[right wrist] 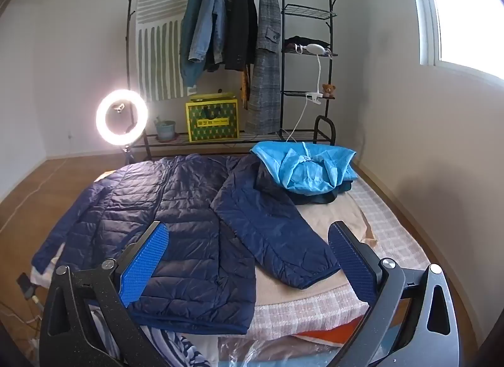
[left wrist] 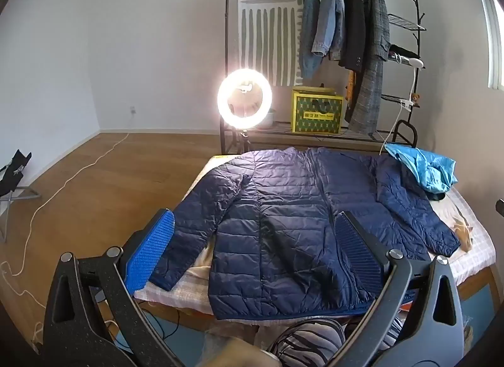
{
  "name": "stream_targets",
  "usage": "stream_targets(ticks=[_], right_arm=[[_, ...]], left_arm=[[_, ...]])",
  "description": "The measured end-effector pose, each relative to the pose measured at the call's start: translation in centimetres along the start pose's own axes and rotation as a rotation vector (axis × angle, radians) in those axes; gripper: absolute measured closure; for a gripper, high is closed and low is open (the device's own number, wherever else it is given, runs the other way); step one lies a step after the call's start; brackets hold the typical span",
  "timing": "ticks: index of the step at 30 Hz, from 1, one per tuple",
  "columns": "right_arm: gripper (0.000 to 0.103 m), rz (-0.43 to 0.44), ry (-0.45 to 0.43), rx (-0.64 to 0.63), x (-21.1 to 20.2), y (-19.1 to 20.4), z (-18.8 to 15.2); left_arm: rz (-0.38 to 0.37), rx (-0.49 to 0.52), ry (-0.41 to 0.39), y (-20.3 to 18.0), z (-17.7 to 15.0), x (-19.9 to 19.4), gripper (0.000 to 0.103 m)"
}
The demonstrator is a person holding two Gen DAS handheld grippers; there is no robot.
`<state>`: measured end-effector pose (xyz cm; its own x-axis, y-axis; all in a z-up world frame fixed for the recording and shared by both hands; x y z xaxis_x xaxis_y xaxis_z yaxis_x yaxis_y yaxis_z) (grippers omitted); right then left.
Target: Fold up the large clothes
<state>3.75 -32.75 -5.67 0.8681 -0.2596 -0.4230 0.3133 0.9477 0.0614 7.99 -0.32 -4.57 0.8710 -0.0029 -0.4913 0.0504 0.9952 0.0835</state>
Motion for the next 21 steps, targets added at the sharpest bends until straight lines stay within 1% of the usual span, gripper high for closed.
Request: stream_targets(ticks=[1, 2, 6, 9, 13, 21], right_arm=[[0.002, -0.002, 0.0, -0.001, 0.01, -0.02, 0.0], [0.002, -0.003, 0.0, -0.003, 0.01, -0.01, 0.0], [0.002, -0.003, 0.0, -0.002, 0.02, -0.04, 0.03], [0.002, -0.006, 0.001, 0.001, 0.05, -0.07, 0.25], [0.002, -0.009, 0.01, 0.002, 0.18, 0.12, -0.21], [0.002, -0.008, 0.012, 0.003, 0.17, -0.27, -0.05]], left_arm=[[-0.013, -0.043, -0.004, 0.78, 0.19, 0.1, 0.0], [0.006, -0.027, -0.028, 0.49, 0.25, -0.53, 0.0], [-0.011, -0.058, -0.01, 0.75, 0.19, -0.69, 0.0], [-0.019, -0.059, -0.01, 1.09, 0.13, -0.58, 0.0], [-0.012, -0.054, -0.012, 1.21, 0.3, -0.75, 0.0], [-0.005, -0.049, -0.016, 0.98, 0.67, -0.62, 0.0]])
Point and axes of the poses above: each gripper's, at about its wrist camera, not at the fingertips, and x roughly the way its jaws point, y to its left, z to its top, the point moved 9 cm from there along x, roughly the way its jaws point, and after that the axes turned 4 degrees about x, right-handed, at the moved point
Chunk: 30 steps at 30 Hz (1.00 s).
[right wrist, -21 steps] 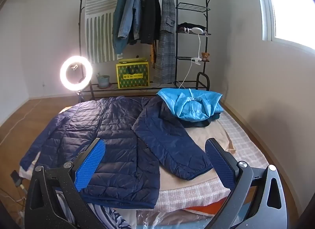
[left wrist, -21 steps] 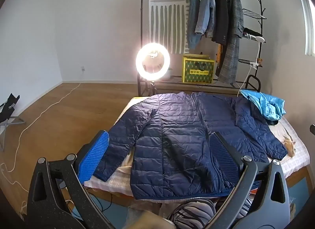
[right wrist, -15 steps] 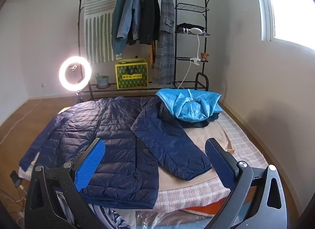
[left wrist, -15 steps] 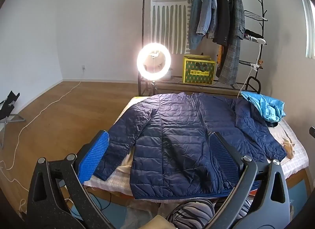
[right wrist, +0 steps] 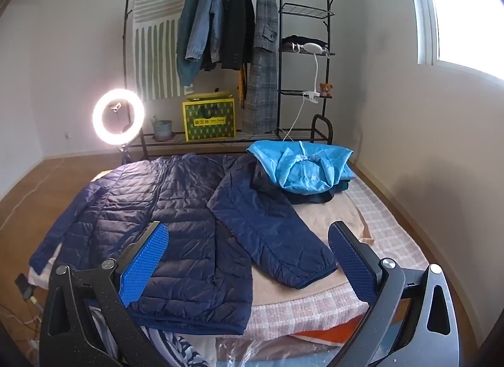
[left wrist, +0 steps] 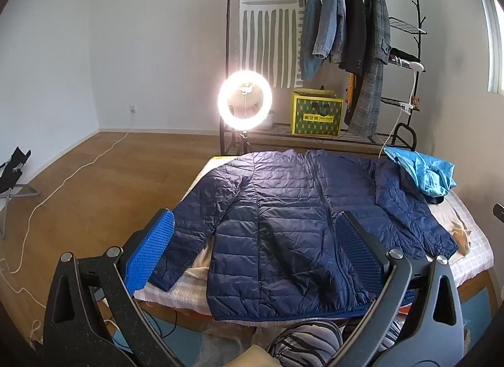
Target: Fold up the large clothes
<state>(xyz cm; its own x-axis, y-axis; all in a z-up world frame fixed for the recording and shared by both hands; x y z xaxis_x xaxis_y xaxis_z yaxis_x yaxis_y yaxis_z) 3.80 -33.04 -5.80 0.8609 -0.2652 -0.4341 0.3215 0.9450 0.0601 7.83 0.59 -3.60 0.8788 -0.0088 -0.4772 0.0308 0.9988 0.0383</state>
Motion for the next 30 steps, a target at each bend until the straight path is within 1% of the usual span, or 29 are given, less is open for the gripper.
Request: stream_targets(ticks=[30], right_arm=[[0.002, -0.002, 0.003, -0.003, 0.3, 0.24, 0.12]], left_arm=[[0.004, 0.004, -0.003, -0.04, 0.11, 0.11, 0.0]])
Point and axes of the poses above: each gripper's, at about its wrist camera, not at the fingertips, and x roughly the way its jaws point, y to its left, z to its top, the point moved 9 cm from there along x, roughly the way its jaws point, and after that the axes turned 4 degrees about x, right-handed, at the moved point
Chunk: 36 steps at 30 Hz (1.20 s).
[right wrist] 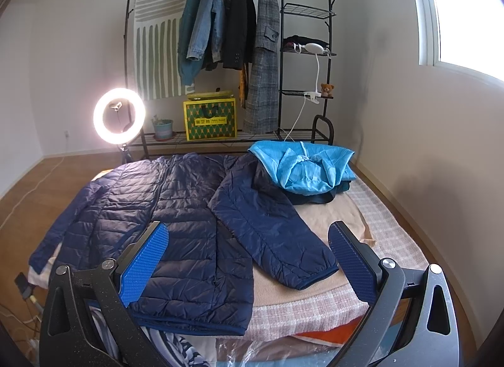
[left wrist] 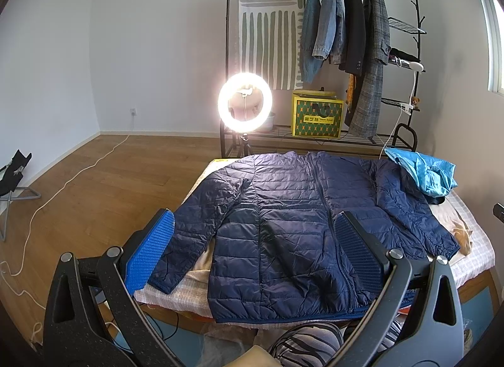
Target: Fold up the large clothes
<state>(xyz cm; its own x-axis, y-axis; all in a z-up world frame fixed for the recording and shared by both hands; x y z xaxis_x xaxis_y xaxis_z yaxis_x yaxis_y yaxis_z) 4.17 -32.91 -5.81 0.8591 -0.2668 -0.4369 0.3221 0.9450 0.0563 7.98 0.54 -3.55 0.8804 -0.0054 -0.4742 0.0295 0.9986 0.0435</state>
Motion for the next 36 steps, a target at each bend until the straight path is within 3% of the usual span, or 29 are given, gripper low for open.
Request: stream_targets(ticks=[36], right_arm=[[0.002, -0.005, -0.003, -0.009, -0.1, 1.0, -0.2]], left_arm=[[0.01, -0.008, -0.001, 2.1, 0.5, 0.6, 0.0]])
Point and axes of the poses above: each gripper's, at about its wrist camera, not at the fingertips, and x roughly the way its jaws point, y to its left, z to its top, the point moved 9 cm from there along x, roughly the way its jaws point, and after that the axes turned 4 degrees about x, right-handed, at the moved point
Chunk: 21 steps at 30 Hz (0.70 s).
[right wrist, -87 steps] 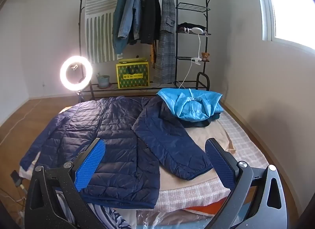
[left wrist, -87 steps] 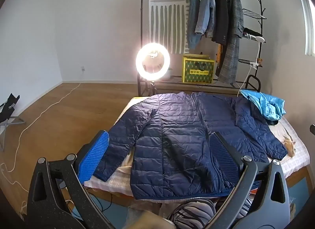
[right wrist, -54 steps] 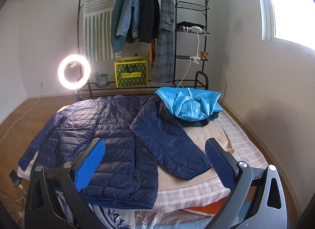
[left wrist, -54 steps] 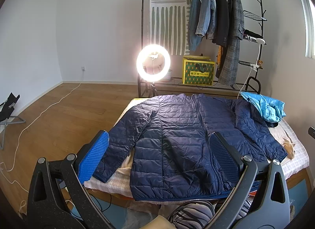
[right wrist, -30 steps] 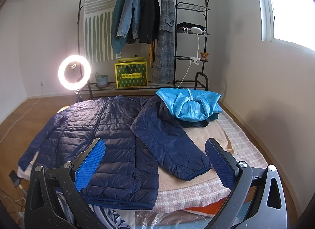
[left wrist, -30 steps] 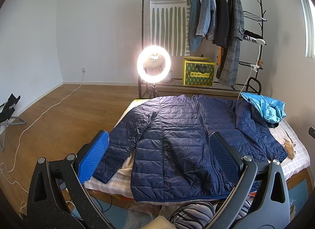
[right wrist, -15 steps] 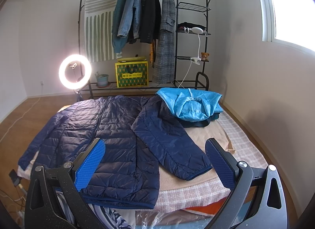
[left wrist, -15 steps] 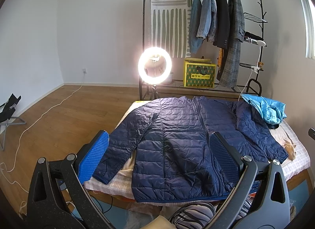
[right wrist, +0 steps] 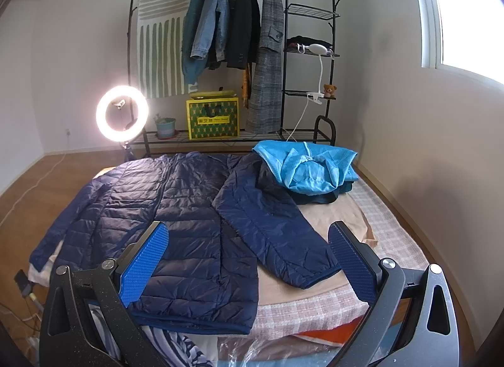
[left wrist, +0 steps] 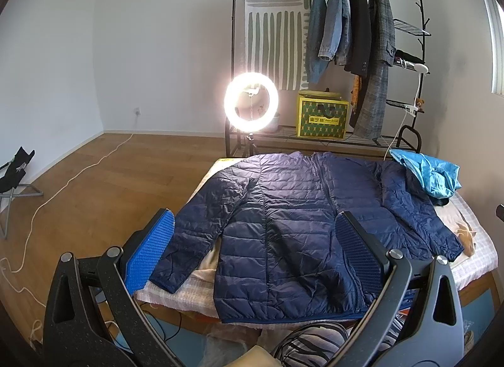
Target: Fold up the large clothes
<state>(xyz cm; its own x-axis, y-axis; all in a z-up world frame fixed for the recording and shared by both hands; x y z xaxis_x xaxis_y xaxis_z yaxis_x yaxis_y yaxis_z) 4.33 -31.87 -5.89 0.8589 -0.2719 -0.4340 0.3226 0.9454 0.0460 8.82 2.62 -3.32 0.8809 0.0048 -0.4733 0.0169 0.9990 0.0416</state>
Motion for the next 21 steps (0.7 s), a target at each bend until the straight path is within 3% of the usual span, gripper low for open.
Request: stream_targets(ticks=[10, 14, 21], right_arm=[[0.002, 0.014, 0.007, -0.009, 0.6, 1.5, -0.2], [0.002, 0.015, -0.007, -0.039, 1.1, 2.5, 0.2], [0.002, 0.064, -0.046, -0.05, 2.5, 4.5, 1.3]], left_arm=[[0.047, -0.019, 0.015, 2.2, -2.2, 1.9, 0.0], [0.036, -0.05, 0.006, 4.3, -3.3, 3.4, 0.0], [0.043, -0.146, 0.071, 9.7, -6.1, 8.1, 0.0]])
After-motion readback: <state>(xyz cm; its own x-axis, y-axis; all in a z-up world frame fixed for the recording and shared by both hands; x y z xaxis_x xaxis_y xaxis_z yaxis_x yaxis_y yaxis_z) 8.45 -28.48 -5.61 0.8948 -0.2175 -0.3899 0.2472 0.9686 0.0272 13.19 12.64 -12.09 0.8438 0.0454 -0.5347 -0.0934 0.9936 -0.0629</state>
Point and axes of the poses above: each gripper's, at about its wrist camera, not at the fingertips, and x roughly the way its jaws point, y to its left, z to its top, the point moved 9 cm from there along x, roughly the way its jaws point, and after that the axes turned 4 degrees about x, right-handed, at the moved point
